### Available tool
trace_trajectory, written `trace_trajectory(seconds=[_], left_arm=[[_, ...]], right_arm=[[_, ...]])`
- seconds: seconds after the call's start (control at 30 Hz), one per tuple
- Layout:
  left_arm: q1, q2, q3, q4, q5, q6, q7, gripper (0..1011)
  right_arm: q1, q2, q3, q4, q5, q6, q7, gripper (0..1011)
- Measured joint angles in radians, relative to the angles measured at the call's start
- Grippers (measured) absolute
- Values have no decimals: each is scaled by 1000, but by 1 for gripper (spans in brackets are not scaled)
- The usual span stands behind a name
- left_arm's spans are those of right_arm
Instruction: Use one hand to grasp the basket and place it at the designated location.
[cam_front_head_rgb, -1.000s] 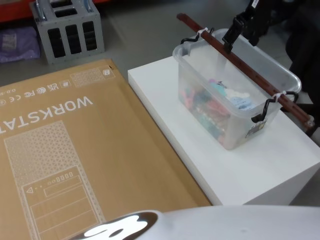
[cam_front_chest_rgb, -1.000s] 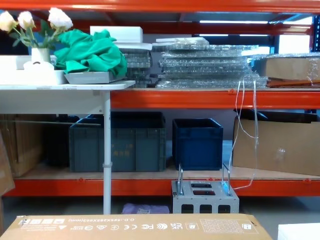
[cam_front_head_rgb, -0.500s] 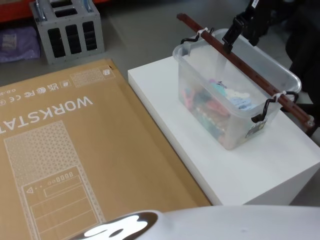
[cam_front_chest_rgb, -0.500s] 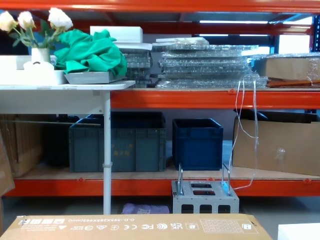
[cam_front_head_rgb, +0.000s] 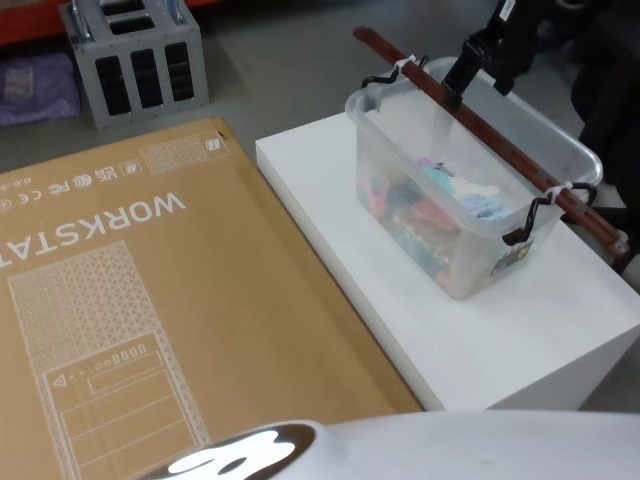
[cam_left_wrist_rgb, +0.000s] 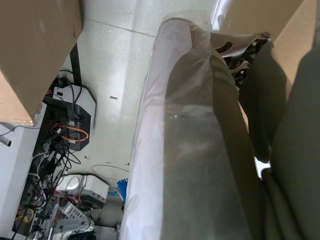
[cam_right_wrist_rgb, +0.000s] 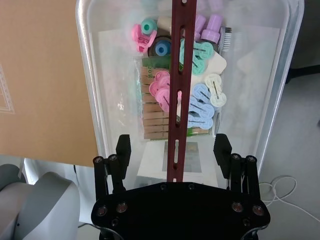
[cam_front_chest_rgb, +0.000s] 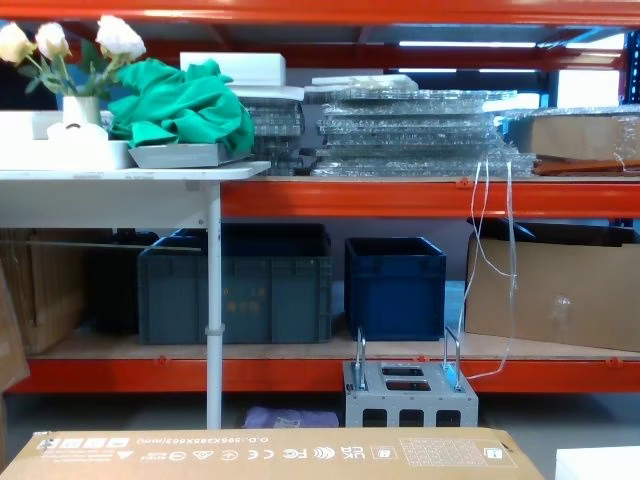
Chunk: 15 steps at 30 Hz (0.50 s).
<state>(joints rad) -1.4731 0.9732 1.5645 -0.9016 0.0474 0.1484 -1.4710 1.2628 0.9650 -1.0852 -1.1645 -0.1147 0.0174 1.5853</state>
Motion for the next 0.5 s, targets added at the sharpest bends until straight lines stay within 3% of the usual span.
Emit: trace_trajectory(seconds=[0.5], left_arm=[[0, 0, 0, 0, 0, 0, 0, 0]], right_arm=[[-8, -34, -15, 49, -1, -16, 16, 1000]])
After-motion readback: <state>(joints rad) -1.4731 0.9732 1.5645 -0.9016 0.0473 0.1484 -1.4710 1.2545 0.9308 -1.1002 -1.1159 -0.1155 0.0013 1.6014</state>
